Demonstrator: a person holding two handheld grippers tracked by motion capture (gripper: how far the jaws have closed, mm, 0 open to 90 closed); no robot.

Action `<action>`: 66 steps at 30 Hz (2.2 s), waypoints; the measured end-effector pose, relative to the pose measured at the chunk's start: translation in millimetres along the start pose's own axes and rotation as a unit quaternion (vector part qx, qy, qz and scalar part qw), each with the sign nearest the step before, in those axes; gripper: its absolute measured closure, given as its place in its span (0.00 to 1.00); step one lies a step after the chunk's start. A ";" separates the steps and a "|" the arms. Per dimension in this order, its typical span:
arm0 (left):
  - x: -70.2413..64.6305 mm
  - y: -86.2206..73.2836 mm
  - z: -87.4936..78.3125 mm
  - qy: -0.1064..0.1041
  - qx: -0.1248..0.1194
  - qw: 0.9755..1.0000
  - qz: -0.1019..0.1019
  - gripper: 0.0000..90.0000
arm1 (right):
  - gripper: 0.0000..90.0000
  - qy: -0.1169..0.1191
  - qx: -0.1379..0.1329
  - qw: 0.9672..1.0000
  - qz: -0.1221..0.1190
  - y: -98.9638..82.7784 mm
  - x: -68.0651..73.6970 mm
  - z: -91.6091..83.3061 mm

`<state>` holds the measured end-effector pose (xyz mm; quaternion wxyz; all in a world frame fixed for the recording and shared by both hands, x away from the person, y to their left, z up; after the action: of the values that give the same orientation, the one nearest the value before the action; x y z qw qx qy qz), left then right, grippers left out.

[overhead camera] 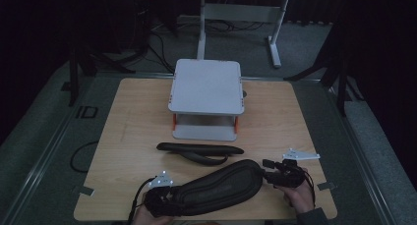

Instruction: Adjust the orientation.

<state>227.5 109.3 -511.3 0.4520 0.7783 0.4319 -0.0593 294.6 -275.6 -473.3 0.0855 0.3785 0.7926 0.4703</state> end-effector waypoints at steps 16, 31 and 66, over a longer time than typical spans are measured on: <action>-1.7 5.4 -21.7 -0.093 -0.044 0.995 0.018 0.64 | 0.54 0.063 0.010 0.998 0.023 -3.2 -3.0 3.3; -7.4 24.4 -39.7 -0.046 -0.079 0.993 0.080 0.71 | 0.52 0.069 -0.019 0.997 0.039 10.7 -5.5 5.4; -2.9 30.1 -40.5 -0.072 -0.115 0.986 0.096 0.57 | 0.54 0.097 -0.045 0.993 0.039 8.3 -0.8 -7.1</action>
<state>235.4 131.5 -466.5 0.5723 0.7526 0.3250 -0.0215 296.0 -278.8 -463.0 0.0068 0.3576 0.7597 0.5430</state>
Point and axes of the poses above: each handheld gripper's, and its own axes: z roughly forward along the jaws, y roughly out of its top, x roughly to its left, the point moved 2 cm from there along z, roughly forward along the jaws, and after that the axes turned 7 degrees about -z, right-handed, at the moved point
